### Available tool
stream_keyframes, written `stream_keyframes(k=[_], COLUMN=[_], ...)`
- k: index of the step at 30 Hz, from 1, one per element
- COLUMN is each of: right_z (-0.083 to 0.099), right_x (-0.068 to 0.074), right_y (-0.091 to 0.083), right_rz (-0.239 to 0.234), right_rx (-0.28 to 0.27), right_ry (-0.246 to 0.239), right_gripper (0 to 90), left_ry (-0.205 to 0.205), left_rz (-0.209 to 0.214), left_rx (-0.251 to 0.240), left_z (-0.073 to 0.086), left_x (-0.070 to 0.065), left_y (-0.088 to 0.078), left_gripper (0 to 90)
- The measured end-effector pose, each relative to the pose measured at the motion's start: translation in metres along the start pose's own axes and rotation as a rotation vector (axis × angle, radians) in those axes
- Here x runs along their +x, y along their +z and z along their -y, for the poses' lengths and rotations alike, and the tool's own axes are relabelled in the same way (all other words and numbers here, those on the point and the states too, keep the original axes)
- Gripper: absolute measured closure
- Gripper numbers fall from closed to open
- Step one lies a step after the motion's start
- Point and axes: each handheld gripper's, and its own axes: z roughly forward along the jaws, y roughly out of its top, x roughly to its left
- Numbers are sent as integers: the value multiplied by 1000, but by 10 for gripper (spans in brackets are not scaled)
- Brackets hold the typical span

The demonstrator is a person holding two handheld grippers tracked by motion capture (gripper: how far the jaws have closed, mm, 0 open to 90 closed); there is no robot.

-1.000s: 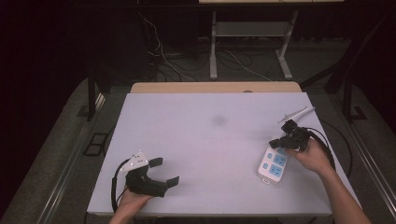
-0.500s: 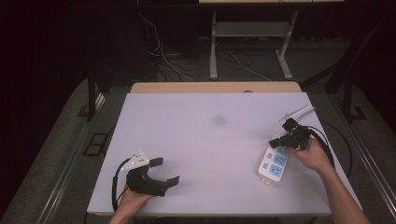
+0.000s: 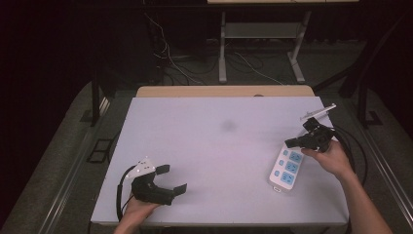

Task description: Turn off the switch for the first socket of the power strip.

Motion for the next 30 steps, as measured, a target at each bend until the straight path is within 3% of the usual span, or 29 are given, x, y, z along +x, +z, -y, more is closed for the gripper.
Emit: stream_keyframes(k=[13, 18, 22, 25, 28, 30], right_z=[7, 11, 16, 21, 25, 28], right_x=[5, 7, 9, 11, 14, 18], right_y=[-24, -31, -35, -39, -42, -45], right_rz=[20, 22, 28, 49, 42, 34], right_rx=[-70, -90, -114, -140, -152, -164], right_ry=[40, 56, 87, 121, 143, 153], right_gripper=[895, 836, 714, 530, 370, 210], left_ry=[-4, -5, -9, -9, -8, -8], left_rz=[1, 1, 0, 0, 0, -1], left_rx=[-6, -8, -10, -14, -15, -14], left_z=[0, 0, 0, 0, 0, 0], left_x=[0, -1, 0, 0, 0, 0], left_y=[-1, -1, -2, -2, -2, -2], left_gripper=[0, 0, 0, 0, 0, 0])
